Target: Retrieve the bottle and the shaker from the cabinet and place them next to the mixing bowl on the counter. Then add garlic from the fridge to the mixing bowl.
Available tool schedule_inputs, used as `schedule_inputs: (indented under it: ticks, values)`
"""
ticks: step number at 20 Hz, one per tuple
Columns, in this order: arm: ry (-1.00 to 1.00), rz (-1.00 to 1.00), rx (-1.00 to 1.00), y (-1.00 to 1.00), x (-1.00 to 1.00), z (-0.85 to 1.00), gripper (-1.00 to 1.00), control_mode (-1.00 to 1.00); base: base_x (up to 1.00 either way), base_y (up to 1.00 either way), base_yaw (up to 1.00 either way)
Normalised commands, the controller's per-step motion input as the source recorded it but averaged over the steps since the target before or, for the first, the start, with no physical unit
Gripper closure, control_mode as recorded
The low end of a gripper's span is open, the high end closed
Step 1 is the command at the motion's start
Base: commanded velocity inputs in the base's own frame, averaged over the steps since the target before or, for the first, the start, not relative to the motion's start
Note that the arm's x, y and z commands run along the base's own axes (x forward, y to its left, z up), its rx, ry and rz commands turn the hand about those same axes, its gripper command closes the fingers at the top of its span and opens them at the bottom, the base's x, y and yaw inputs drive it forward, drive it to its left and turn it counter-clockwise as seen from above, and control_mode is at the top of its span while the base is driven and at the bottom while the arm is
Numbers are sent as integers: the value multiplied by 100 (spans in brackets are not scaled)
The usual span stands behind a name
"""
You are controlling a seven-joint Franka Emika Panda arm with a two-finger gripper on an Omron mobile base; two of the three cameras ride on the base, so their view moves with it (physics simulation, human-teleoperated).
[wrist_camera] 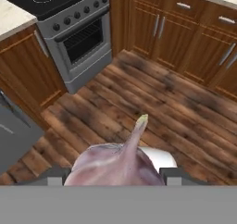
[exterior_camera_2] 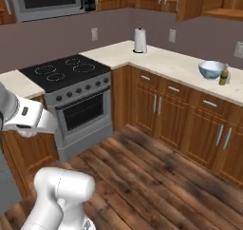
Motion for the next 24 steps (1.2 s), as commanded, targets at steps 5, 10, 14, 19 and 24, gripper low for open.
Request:
schedule_inputs:
  ticks: [5, 10, 14, 19, 24]
  values:
    - [0, 0, 0, 0, 0, 0, 100, 100, 100, -46, 0]
    - [0, 0, 0, 0, 0, 0, 100, 100, 100, -24, -14]
    - [0, 0, 0, 0, 0, 0, 100, 100, 100, 0, -37]
    - [0, 0, 0, 0, 0, 0, 100, 100, 100, 1, -52]
    - [0, 0, 0, 0, 0, 0, 100, 100, 100, 8, -49]
